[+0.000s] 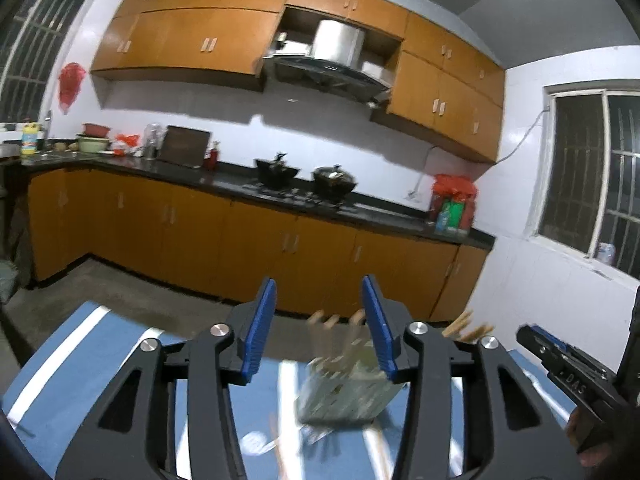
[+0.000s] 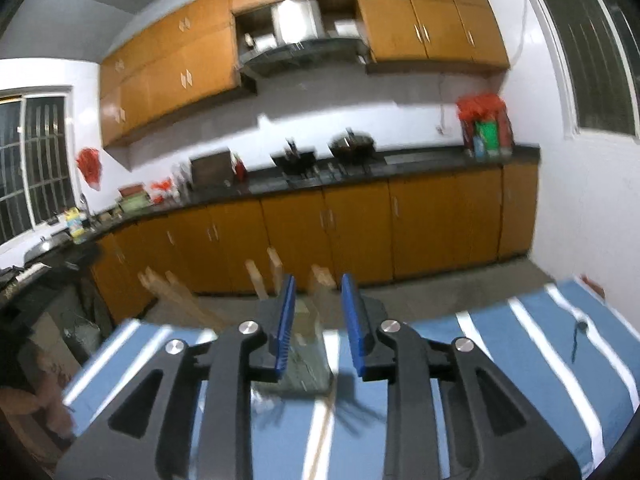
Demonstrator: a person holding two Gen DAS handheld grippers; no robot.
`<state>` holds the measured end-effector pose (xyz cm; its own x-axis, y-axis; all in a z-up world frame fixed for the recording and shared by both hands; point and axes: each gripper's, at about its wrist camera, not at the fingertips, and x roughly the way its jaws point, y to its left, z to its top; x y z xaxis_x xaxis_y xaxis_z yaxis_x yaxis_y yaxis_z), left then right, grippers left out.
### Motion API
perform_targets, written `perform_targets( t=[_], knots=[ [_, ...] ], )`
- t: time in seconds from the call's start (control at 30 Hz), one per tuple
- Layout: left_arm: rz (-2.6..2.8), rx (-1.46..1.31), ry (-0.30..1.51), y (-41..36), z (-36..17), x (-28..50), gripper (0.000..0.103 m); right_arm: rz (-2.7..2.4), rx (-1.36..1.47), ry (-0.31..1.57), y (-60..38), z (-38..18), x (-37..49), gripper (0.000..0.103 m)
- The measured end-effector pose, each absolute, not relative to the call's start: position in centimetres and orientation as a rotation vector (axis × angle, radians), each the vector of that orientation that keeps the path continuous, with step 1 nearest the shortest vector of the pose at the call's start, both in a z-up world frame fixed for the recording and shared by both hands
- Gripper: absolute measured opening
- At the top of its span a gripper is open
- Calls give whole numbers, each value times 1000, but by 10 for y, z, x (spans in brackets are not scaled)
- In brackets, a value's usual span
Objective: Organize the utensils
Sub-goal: 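Open the left tool over the holder while the right tool opens to drop its chopstick, then lower the left tool onto a chopstick and close it while the right tool grasps the last one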
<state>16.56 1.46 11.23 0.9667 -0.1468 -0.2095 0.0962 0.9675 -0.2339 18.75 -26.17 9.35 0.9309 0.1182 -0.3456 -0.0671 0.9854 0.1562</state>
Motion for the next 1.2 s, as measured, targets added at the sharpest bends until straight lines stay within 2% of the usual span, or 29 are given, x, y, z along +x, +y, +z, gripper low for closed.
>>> perform_targets(
  t=[0.1,0.27,0.4,0.57,0.63,1.2],
  knots=[
    [-69,-201,294,23,89,160,48,78,143,493,-265,51,191,26],
    [-39,-177,510,28,25,164,48,118,145,755,-250,-36,196,26],
    [-57,-163,657,18,-20,162,47,171,119,866,-227,-80,188,26],
    [-89,-145,765,4,-52,157,47,182,82,910,-206,-96,183,24],
    [-106,-143,796,-1,-61,157,46,157,47,909,-206,-94,183,10],
    [-119,-79,891,-33,-88,166,40,32,94,893,-245,-98,192,8]
  ],
)
